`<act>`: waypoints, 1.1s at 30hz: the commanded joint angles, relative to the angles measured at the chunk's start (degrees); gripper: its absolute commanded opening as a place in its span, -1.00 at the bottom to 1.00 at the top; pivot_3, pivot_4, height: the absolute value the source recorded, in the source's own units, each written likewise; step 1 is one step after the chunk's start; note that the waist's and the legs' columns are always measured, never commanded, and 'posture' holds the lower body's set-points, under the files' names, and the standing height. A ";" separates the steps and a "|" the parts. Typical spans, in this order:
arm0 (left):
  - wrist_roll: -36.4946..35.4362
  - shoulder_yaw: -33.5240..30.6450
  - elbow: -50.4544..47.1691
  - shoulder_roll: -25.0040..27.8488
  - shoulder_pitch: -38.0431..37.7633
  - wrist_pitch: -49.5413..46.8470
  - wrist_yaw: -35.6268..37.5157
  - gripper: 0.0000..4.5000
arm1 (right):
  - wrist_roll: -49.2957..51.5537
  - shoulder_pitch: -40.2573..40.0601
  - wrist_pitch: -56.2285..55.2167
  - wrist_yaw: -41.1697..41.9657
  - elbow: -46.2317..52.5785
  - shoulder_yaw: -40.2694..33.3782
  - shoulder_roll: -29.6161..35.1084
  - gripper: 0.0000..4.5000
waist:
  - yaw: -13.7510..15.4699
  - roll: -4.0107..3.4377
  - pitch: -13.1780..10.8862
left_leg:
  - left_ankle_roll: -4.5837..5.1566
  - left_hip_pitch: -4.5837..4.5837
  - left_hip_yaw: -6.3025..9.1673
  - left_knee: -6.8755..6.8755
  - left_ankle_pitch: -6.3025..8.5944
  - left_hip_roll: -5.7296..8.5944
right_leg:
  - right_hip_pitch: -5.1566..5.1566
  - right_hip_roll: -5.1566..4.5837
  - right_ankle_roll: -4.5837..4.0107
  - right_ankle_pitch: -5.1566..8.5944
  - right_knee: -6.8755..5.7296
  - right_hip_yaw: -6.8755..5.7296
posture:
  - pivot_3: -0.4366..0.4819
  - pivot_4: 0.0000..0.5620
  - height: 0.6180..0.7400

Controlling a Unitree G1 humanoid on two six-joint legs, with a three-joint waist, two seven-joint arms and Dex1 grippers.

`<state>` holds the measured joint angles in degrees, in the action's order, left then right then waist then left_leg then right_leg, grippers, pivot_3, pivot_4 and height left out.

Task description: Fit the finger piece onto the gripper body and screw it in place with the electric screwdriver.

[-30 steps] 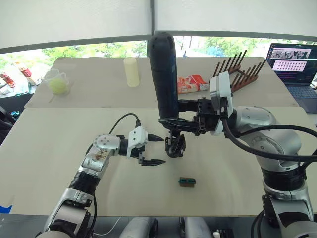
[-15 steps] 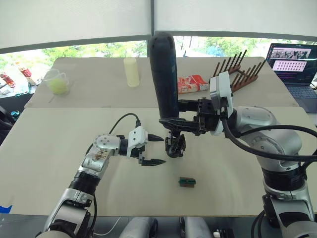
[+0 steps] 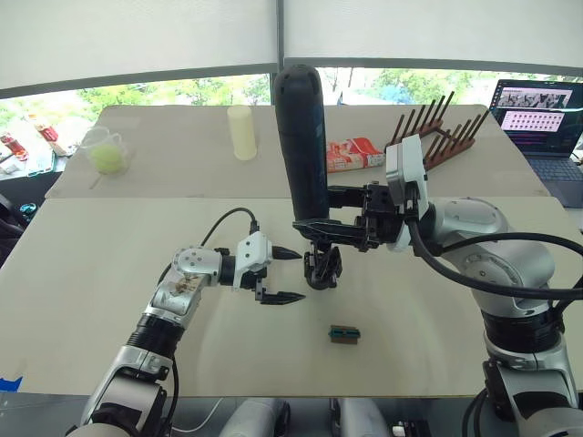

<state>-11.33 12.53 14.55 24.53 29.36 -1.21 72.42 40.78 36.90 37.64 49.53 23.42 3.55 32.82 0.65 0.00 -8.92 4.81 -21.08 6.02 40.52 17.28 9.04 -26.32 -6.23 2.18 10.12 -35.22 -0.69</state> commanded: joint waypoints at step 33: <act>-0.05 0.09 0.42 -1.55 1.57 0.34 -1.73 1.00 | -1.00 -2.03 -5.14 2.90 2.04 -2.13 -0.38 -0.15 | 0.06 0.01 0.00 | 0.00 0.00 0.01 0.12 0.00 0.01 | 0.04 0.00 0.00 0.00 -0.03 -0.01 | -0.05 -0.47 1.00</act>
<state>-11.16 12.59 15.12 23.04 29.94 -1.31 70.79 39.40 34.93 34.40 51.96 23.46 3.20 32.32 0.70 0.01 -8.91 4.81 -21.08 6.03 40.65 17.28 9.05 -26.28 -6.22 2.18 10.11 -35.25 -0.70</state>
